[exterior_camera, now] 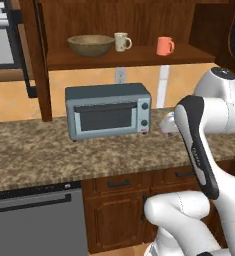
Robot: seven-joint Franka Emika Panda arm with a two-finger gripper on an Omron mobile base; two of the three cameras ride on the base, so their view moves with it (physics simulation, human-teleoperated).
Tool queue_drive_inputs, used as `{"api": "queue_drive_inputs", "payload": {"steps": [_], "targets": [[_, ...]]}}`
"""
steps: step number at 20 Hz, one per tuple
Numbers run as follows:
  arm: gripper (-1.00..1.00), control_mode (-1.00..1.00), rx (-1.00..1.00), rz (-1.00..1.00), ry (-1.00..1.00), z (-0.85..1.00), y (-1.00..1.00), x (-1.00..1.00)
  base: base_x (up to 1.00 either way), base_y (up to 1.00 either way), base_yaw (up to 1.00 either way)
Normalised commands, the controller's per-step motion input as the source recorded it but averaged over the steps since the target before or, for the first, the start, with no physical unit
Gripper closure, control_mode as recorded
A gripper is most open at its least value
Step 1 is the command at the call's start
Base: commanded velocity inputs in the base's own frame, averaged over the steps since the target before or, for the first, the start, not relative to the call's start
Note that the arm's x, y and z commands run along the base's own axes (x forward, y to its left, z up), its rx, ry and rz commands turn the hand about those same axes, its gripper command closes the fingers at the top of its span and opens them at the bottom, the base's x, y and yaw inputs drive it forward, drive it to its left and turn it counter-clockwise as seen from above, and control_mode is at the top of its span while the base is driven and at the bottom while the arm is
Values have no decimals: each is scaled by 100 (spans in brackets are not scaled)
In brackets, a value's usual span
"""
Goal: Gather all objects into one cabinet and sort the glasses and bowls to opposite sides.
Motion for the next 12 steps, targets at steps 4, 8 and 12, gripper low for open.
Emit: {"api": "queue_drive_inputs", "payload": {"steps": [4, 8, 12], "targets": [[-100, 100, 0, 0, 0, 0, 0, 0, -96, 0, -15], [-100, 100, 0, 0, 0, 0, 0, 0, -93, -3, -51], [-100, 100, 0, 0, 0, 0, 0, 0, -73, 0, -76]]}}
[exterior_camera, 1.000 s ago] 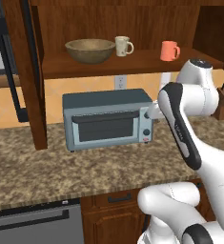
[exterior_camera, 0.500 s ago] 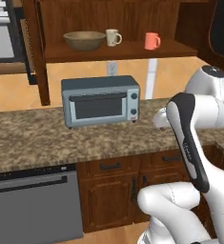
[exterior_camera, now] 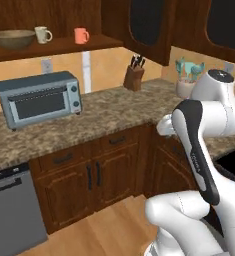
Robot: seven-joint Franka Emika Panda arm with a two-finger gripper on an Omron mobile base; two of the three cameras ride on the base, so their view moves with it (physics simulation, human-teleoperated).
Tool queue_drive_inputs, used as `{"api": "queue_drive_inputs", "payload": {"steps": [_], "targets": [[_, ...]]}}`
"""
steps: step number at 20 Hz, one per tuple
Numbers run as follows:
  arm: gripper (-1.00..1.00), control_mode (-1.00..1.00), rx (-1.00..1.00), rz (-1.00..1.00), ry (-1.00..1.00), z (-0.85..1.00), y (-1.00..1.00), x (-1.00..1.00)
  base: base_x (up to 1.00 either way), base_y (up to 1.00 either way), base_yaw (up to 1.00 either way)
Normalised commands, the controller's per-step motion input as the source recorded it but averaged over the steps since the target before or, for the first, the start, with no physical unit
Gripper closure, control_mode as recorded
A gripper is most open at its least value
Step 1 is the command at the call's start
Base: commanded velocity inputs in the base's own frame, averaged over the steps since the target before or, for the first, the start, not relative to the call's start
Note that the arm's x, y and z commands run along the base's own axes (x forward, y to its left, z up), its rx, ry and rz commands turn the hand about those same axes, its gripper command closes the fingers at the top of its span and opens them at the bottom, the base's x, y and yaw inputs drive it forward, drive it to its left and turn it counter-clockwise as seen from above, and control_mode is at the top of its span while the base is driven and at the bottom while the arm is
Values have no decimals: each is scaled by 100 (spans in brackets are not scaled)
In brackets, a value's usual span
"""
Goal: Gather all objects into one cabinet and sort the glasses and bowls to opposite sides.
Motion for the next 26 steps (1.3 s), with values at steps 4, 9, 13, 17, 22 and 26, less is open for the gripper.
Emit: {"api": "queue_drive_inputs", "payload": {"steps": [4, 9, 13, 17, 22, 26], "targets": [[-100, 100, 0, 0, 0, 0, 0, 0, -49, 0, -82], [-100, 100, 0, 0, 0, 0, 0, 0, -44, -1, -80], [-100, 100, 0, 0, 0, 0, 0, 0, -24, -12, -73], [-100, 100, 0, 0, 0, 0, 0, 0, -15, -31, -66], [-100, 100, 0, 0, 0, 0, 0, 0, 0, -81, -49], [-100, 100, 0, 0, 0, 0, 0, 0, 0, -99, -38]]}}
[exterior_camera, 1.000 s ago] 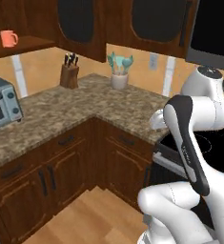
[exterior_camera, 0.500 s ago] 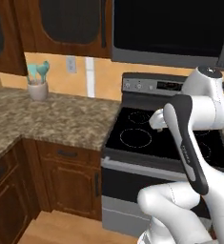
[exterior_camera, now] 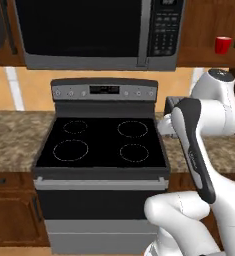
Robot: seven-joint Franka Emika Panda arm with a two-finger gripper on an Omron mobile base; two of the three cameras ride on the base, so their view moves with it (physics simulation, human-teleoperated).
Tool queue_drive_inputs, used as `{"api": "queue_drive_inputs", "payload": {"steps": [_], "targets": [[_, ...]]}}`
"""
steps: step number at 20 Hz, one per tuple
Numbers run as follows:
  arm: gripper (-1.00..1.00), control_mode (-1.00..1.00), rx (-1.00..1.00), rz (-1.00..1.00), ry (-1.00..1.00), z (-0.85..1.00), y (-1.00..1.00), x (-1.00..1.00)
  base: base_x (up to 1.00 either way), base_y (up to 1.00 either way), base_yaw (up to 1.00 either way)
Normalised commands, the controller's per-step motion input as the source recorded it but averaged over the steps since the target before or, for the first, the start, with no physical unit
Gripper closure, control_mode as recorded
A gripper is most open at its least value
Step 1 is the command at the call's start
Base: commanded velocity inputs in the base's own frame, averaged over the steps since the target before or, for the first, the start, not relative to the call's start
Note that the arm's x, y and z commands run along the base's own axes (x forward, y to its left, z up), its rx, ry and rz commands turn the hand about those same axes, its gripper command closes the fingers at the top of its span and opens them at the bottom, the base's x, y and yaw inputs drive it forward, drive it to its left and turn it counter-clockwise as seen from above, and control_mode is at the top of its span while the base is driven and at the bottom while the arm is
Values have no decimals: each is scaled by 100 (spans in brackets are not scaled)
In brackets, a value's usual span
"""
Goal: Gather all objects into one cabinet and sort the glasses and bowls to opposite sides.
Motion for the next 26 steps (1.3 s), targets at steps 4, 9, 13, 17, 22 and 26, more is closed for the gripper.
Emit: {"api": "queue_drive_inputs", "payload": {"steps": [4, 9, 13, 17, 22, 26], "targets": [[-100, 100, 0, 0, 0, 0, 0, 0, 32, -89, -30], [-100, 100, 0, 0, 0, 0, 0, 0, 62, -27, -26], [-100, 100, 0, 0, 0, 0, 0, 0, 19, -6, -26], [-100, -100, 1, -6, -5, 7, -3, 4, 1, -4, -17], [-100, -100, 1, -20, -45, 92, -7, 27, 0, 0, 0], [-100, -100, 0, -21, -47, 86, -3, 42, 0, 0, 0]]}}
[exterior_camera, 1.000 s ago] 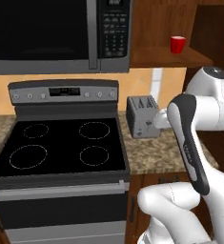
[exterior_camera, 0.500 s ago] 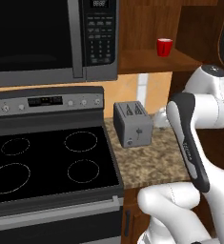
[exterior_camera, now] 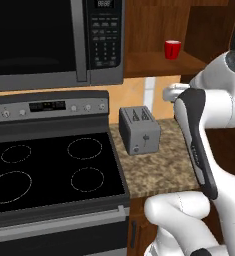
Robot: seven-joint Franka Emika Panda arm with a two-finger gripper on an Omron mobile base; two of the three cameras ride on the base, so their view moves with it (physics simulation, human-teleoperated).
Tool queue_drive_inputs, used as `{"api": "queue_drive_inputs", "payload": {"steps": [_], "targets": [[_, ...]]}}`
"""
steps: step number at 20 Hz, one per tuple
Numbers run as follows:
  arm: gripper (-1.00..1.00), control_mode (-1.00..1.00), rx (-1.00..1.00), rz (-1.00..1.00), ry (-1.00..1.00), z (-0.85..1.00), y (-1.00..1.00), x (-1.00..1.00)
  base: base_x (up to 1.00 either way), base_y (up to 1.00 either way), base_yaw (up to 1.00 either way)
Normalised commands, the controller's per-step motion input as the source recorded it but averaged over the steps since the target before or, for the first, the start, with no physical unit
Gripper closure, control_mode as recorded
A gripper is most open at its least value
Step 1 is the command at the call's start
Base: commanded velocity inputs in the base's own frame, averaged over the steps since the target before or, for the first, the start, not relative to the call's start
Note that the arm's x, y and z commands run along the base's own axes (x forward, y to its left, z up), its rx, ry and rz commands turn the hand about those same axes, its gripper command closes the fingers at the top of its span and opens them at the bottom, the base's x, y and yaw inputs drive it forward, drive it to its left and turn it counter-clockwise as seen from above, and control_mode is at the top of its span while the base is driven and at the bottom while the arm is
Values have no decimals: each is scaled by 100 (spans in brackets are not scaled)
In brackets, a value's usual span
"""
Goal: Gather all objects into one cabinet and sort the glasses and bowls to opposite sides.
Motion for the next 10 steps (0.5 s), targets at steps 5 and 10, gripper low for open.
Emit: {"api": "queue_drive_inputs", "payload": {"steps": [5, 10], "targets": [[-100, -100, 2, -22, -35, 74, -23, 46, 0, 0, 0], [-100, -100, 7, -20, -20, 63, -15, 52, 0, 0, 0]]}}
